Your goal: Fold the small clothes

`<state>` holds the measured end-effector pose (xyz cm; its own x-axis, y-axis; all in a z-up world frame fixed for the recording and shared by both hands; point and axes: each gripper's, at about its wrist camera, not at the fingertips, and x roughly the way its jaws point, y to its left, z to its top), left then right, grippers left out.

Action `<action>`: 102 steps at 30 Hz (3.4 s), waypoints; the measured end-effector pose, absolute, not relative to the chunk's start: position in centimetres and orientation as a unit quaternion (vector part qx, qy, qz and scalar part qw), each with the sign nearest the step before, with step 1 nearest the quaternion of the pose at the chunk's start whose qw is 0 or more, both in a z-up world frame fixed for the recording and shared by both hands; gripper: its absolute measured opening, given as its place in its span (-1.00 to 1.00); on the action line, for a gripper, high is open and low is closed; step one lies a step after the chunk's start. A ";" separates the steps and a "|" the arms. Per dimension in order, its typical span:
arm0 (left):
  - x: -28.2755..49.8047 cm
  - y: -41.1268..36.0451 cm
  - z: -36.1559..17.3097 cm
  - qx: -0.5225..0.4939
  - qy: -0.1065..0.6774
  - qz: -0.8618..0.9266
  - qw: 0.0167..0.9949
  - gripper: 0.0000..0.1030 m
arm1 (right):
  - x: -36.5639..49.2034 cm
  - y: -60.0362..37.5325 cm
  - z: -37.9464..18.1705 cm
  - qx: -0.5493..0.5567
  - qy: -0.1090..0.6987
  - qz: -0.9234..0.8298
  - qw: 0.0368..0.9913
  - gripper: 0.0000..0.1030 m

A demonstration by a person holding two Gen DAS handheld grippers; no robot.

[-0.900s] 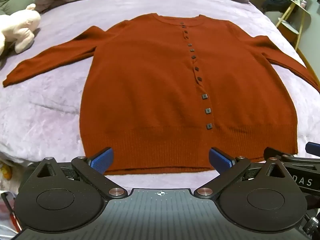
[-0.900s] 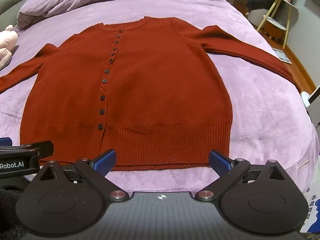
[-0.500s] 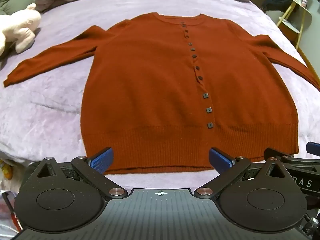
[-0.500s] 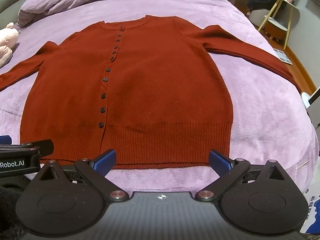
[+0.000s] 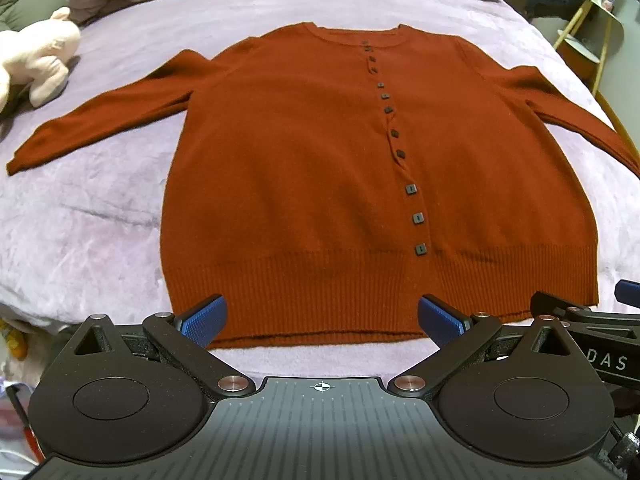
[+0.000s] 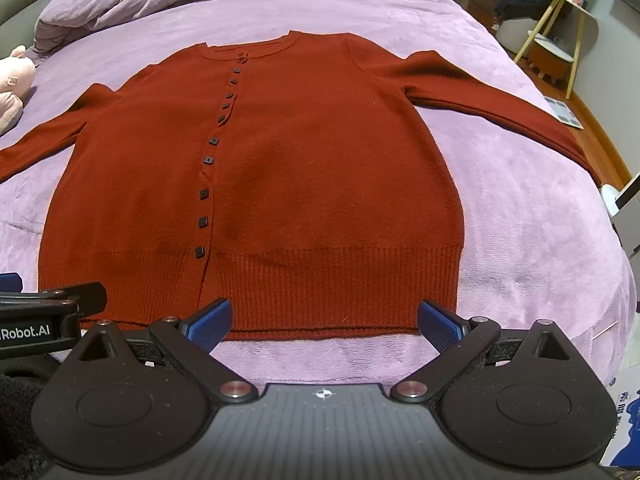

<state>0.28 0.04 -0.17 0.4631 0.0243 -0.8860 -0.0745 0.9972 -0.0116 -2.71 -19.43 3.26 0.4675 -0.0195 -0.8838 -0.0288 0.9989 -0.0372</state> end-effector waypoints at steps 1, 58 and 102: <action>0.3 0.0 -0.2 -0.024 0.518 0.029 0.855 1.00 | -2.7 -19.4 3.3 -0.024 0.517 0.002 0.856 0.92; 0.3 0.1 -0.6 -0.024 0.525 0.031 0.850 1.00 | -2.6 -19.4 3.3 -0.027 0.515 0.001 0.856 0.92; 1.5 0.1 -2.3 -0.028 0.549 0.027 0.835 1.00 | -1.8 -19.9 2.3 0.000 0.529 0.012 0.849 0.92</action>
